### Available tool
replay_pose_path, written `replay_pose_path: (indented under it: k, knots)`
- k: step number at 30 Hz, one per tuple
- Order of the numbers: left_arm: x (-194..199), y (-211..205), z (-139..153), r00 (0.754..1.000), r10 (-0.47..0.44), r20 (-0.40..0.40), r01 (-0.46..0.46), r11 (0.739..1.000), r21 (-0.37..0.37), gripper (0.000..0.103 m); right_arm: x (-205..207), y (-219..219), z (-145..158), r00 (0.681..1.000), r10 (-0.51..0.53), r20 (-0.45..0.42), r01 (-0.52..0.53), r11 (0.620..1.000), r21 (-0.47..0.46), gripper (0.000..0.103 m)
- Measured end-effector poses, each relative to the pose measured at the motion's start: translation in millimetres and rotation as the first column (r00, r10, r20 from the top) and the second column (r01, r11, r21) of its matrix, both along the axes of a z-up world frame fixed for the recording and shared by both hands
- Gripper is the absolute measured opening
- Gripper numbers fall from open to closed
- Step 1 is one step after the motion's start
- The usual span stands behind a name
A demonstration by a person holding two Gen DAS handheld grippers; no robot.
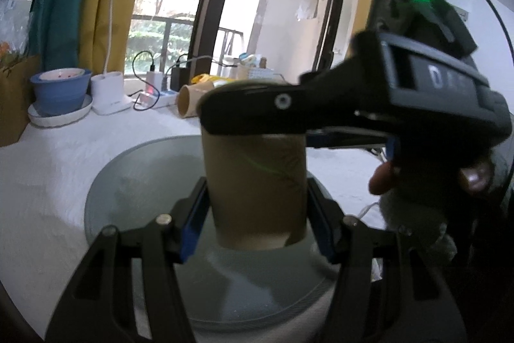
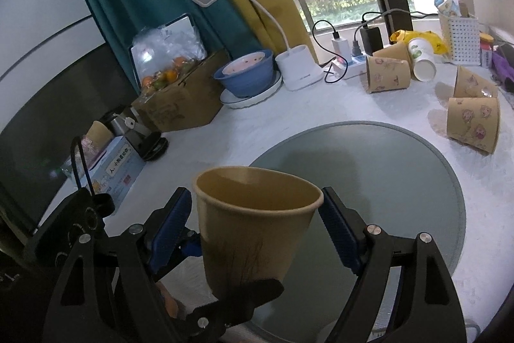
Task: Flip cup upright
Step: 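Grasp the cup with the right gripper while the left gripper still holds it, then open the left gripper and pull it away from the cup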
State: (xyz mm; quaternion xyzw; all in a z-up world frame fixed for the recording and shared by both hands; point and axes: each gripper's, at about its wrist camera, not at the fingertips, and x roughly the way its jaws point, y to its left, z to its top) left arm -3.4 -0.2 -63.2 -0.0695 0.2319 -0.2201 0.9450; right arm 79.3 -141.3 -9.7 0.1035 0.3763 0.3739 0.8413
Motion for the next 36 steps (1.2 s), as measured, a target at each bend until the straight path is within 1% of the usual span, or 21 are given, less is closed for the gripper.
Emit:
replay_pose_path:
  k: [2, 5, 8, 14, 15, 18, 20, 23, 28, 33, 36]
  knots:
    - [0, 0, 1, 1.000, 0.000, 0.004, 0.000, 1.000, 0.001, 0.059, 0, 0, 0, 1.000, 0.003, -0.003, -0.003, 1.000, 0.006, 0.083]
    - [-2, 0, 1, 1.000, 0.004, 0.013, -0.004, 1.000, 0.006, 0.059, 0, -1, 1, 1.000, 0.005, 0.000, -0.005, 1.000, 0.006, 0.079]
    - [-4, -1, 1, 1.000, 0.004, 0.021, -0.005, 1.000, 0.012, 0.060, 1, -1, 0, 1.000, 0.015, -0.007, -0.015, 1.000, 0.014, 0.073]
    - [-2, -1, 1, 1.000, 0.008, 0.022, -0.009, 1.000, 0.021, 0.062, 1, -1, 0, 1.000, 0.018, -0.007, -0.017, 1.000, 0.016, 0.071]
    - [-1, -2, 0, 1.000, 0.009, 0.018, -0.009, 1.000, 0.023, 0.063, 1, -1, 1, 1.000, 0.014, -0.005, -0.014, 1.000, 0.014, 0.071]
    - [3, -4, -1, 1.000, 0.006, 0.001, -0.006, 0.999, 0.035, 0.074, 2, -3, 4, 1.000, 0.004, 0.004, -0.004, 1.000, 0.015, 0.070]
    - [4, -4, -2, 1.000, 0.009, -0.010, -0.009, 0.999, 0.038, 0.074, 3, -3, 5, 1.000, -0.007, 0.015, 0.007, 1.000, 0.005, 0.070]
    - [8, 0, -4, 0.999, 0.017, -0.045, -0.015, 0.999, 0.037, 0.074, 4, -3, 12, 0.996, -0.045, 0.076, 0.047, 0.998, -0.035, 0.070]
    - [12, 9, -8, 0.994, 0.047, -0.096, -0.044, 0.998, 0.035, 0.074, 11, -7, 18, 0.984, -0.091, 0.155, 0.102, 0.992, -0.067, 0.070]
    - [15, 34, -10, 0.980, 0.129, -0.151, -0.131, 0.991, 0.002, 0.074, 19, -4, 12, 0.973, -0.116, 0.197, 0.140, 0.984, -0.108, 0.070]
    - [18, 54, -8, 0.967, 0.180, -0.178, -0.189, 0.981, -0.037, 0.074, 21, 0, 8, 0.966, -0.122, 0.227, 0.155, 0.979, -0.134, 0.070]
